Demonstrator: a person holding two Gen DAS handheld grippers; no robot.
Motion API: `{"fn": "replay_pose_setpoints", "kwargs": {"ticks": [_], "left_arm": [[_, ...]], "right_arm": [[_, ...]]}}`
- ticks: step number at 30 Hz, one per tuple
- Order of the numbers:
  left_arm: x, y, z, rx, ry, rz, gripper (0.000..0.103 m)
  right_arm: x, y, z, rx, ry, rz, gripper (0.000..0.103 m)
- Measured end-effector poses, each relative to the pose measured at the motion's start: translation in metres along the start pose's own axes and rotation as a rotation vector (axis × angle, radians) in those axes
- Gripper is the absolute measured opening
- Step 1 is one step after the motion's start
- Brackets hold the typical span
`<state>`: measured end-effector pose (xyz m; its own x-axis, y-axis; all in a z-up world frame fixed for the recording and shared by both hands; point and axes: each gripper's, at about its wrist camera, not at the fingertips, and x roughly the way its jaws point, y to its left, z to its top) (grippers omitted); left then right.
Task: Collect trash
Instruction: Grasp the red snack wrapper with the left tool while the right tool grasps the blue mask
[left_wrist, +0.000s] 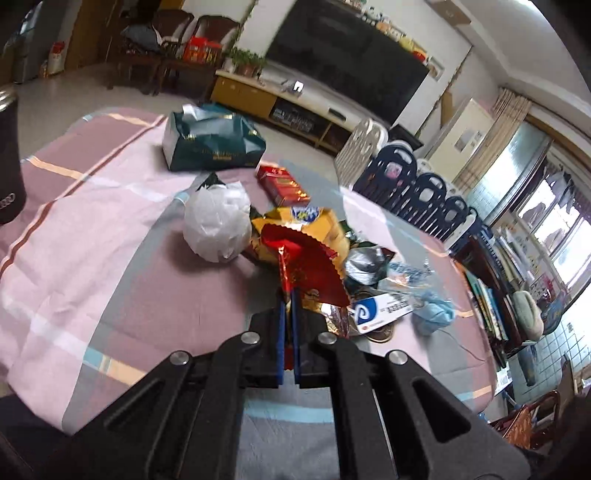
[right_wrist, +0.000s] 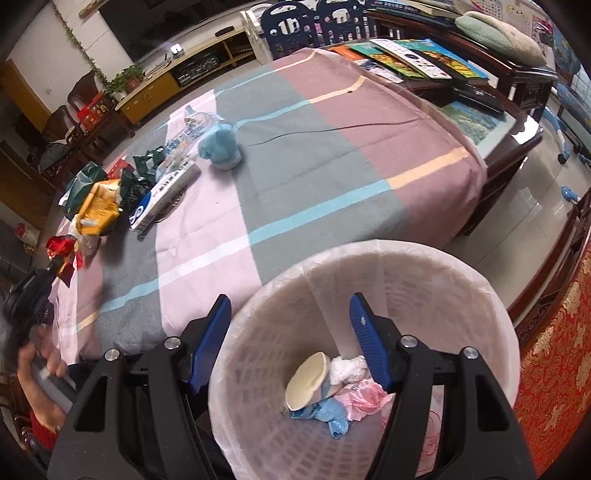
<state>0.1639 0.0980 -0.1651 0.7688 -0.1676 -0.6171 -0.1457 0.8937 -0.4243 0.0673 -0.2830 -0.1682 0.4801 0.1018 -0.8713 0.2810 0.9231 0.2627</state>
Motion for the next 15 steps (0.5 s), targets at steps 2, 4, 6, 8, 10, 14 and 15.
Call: {"fn": "replay_pose_setpoints", "kwargs": {"ticks": [2, 4, 6, 8, 10, 14, 15], "left_arm": [[-0.010, -0.006, -0.006, 0.002, 0.011, 0.024, 0.004], [-0.014, -0.011, -0.016, -0.004, 0.058, 0.097, 0.004], [-0.021, -0.012, -0.025, -0.018, 0.078, 0.122, 0.004], [-0.027, -0.009, -0.025, -0.035, 0.070, 0.147, 0.004], [-0.024, -0.002, -0.024, -0.060, 0.072, 0.150, 0.004], [-0.012, 0.012, -0.024, -0.092, 0.107, 0.130, 0.004], [-0.013, 0.015, -0.024, -0.093, 0.111, 0.124, 0.004]], "right_arm": [[0.005, 0.014, 0.009, -0.017, -0.003, 0.019, 0.066], [0.011, 0.032, 0.019, -0.041, -0.011, 0.045, 0.066], [0.017, 0.058, 0.029, -0.082, -0.022, 0.074, 0.066], [0.027, 0.087, 0.039, -0.141, -0.030, 0.115, 0.066], [0.038, 0.110, 0.050, -0.172, -0.048, 0.110, 0.065], [0.067, 0.120, 0.082, -0.102, -0.074, 0.026, 0.065], [0.074, 0.117, 0.093, -0.074, -0.082, -0.001, 0.065]]}}
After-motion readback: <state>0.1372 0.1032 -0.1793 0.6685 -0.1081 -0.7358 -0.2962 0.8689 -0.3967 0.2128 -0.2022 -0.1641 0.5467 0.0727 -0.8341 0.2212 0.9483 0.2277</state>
